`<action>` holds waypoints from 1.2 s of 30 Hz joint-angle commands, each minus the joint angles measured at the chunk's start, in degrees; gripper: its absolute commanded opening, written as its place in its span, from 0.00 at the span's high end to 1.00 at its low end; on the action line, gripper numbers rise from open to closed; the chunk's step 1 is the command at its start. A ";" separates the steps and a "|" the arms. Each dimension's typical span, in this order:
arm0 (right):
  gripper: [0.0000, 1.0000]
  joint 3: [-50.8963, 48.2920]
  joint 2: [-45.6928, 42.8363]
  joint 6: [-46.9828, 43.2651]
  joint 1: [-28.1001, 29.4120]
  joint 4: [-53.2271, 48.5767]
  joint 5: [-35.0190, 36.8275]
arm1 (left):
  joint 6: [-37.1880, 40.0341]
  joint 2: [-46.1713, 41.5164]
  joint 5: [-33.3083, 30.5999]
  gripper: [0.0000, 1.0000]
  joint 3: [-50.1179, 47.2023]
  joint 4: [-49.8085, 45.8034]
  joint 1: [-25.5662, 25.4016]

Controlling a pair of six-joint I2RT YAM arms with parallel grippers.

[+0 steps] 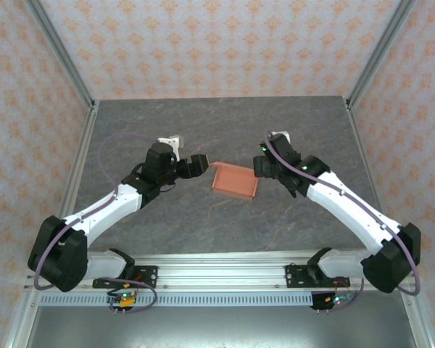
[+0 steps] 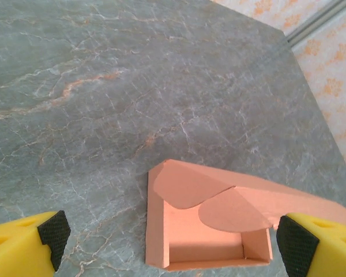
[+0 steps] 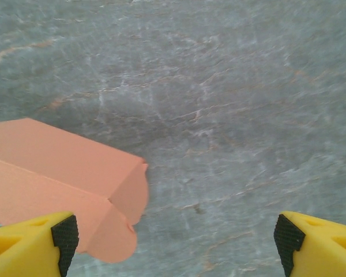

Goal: Fold the paper box

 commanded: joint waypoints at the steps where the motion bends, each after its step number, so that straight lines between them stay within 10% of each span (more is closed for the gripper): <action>1: 0.11 -5.34 -6.60 6.48 -4.37 5.79 -16.31 | 3.55 -1.06 2.84 0.04 -1.33 1.81 0.18; 11: 0.01 -19.45 -7.28 33.68 -15.74 29.59 -44.31 | -0.55 8.02 2.59 0.00 11.17 -6.89 0.73; 19: 0.02 -20.71 1.00 59.62 -18.74 37.53 -42.64 | -22.42 19.48 6.54 0.00 25.10 -13.71 4.03; 27: 0.06 -22.33 2.94 65.93 -20.49 39.27 -43.30 | -39.61 25.66 20.92 0.00 25.13 -7.99 3.49; 36: 0.15 -23.27 5.83 68.61 -20.52 45.06 -46.06 | -44.12 26.10 23.49 0.01 21.12 -3.42 1.38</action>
